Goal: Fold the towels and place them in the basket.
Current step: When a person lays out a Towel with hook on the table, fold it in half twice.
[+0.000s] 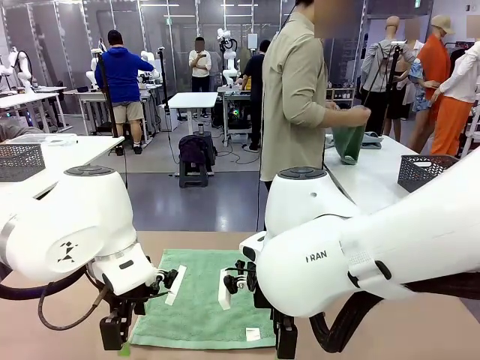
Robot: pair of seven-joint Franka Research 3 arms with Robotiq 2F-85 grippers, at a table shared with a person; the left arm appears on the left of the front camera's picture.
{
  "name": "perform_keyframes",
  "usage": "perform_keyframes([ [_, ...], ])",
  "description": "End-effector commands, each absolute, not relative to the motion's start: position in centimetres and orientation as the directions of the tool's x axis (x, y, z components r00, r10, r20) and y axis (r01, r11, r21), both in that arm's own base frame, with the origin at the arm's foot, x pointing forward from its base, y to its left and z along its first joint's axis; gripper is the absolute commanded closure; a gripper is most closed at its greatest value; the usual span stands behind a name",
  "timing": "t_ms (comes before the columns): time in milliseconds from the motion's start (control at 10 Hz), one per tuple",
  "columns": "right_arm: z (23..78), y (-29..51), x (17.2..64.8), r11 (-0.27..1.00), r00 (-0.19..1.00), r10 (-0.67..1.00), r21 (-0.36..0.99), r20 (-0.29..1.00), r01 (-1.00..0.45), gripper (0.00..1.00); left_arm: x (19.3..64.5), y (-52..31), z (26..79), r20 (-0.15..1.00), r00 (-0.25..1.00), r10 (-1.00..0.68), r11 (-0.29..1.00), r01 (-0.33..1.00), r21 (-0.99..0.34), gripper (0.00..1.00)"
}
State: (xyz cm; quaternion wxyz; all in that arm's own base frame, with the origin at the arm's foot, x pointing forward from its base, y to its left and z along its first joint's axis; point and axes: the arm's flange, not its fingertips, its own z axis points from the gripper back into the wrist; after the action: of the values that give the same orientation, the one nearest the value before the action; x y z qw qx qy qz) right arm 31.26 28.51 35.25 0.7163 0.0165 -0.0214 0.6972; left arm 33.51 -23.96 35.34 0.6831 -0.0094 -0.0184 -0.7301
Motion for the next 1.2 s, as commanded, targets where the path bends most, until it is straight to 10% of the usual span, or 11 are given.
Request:
perform_keyframes([
  [0,35.2,28.4,31.3,0.029,0.028,0.998,-0.005,0.053,-1.000,0.00,33.6,-23.9,35.5,0.039,-0.060,-0.997,-0.059,0.998,0.015,0.00],
  [1100,29.8,28.3,35.0,0.049,0.045,0.997,-0.064,0.061,-0.997,0.00,35.4,-24.0,29.4,0.000,-0.039,-0.999,-0.038,0.997,0.066,0.00],
])
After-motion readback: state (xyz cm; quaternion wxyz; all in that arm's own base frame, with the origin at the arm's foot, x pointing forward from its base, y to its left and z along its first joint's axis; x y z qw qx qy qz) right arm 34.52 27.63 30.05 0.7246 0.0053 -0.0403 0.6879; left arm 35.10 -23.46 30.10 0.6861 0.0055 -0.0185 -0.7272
